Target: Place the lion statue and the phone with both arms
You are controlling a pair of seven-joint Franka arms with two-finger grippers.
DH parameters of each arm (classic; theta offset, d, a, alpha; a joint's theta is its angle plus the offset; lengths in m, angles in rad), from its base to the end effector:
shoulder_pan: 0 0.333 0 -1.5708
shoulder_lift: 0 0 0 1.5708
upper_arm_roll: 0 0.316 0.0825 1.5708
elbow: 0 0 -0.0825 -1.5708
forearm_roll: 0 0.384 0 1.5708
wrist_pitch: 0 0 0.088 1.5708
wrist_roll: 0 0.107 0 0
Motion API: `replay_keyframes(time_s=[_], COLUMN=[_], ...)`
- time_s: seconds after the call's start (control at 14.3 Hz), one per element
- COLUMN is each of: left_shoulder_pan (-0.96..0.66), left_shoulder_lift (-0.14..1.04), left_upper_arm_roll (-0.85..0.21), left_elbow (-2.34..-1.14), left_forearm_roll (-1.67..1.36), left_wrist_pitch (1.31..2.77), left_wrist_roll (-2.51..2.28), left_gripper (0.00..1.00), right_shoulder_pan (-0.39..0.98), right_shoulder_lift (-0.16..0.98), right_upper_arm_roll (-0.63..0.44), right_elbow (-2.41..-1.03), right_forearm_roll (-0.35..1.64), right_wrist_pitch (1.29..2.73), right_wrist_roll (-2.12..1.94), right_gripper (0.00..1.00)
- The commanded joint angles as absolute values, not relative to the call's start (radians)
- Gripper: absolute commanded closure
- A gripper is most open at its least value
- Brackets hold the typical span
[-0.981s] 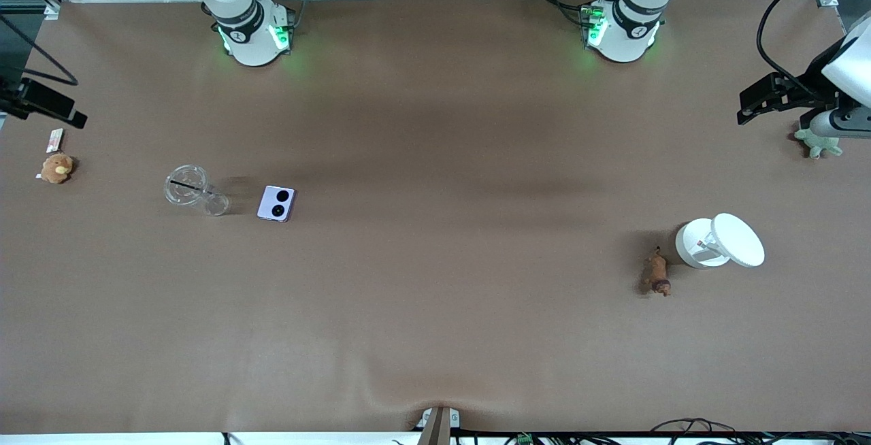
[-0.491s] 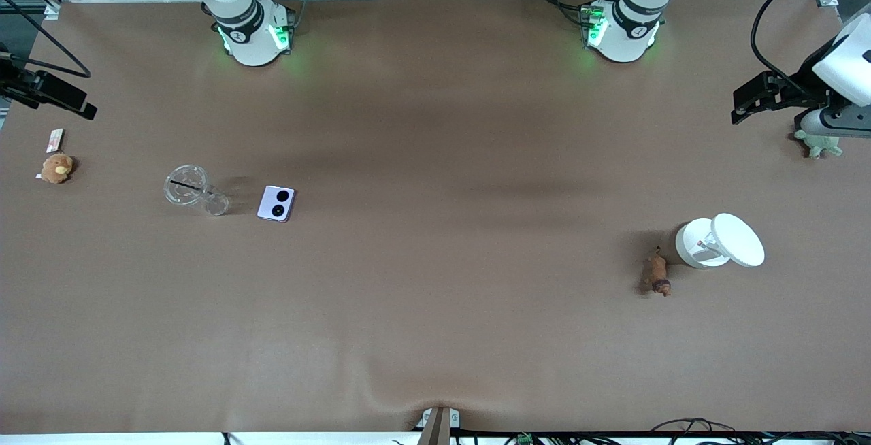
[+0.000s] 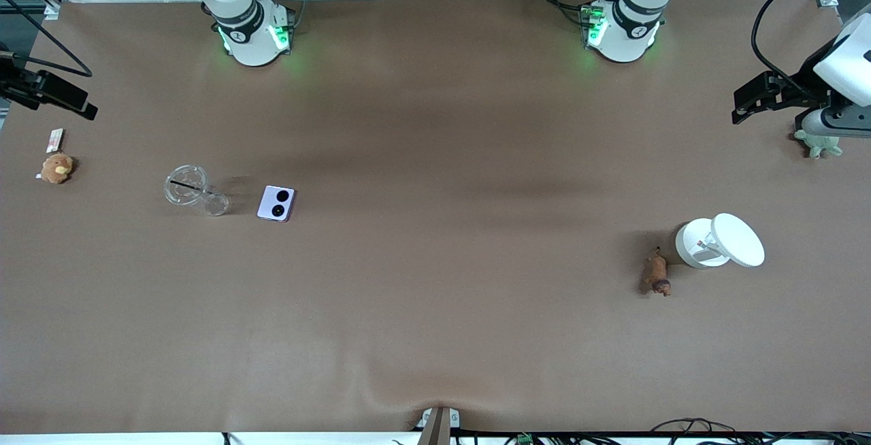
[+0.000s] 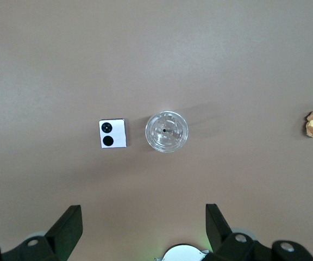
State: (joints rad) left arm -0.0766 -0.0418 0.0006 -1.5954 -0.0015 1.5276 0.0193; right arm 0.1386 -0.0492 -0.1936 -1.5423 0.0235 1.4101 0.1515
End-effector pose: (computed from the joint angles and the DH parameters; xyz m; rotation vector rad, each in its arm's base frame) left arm 0.5354 -0.0409 0.6320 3.1370 -0.1497 -0.0409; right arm 0.5216 -0.0288 0.6504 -3.0940 0.3153 0.1329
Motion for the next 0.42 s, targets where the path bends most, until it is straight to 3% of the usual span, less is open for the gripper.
replay_keyframes(time_s=[0.0, 0.35], left_shoulder_pan=[-0.071, -0.069], left_shoulder_lift=[-0.043, -0.041], left_upper_arm_roll=[-0.005, -0.005], left_elbow=[-1.583, -1.583], left_forearm_roll=[0.008, 0.008], left_wrist_pitch=[1.526, 1.526], left_wrist_roll=[0.029, 0.031], left_gripper=[0.0, 0.0], right_shoulder_pan=[0.14, 0.141], right_shoulder_lift=[-0.077, -0.077], right_upper_arm_roll=[-0.189, -0.187], right_elbow=[-1.569, -1.571], right_forearm_roll=[0.008, 0.008], right_wrist_pitch=[1.422, 1.417], right_wrist_roll=[0.143, 0.144], right_gripper=[0.0, 0.0])
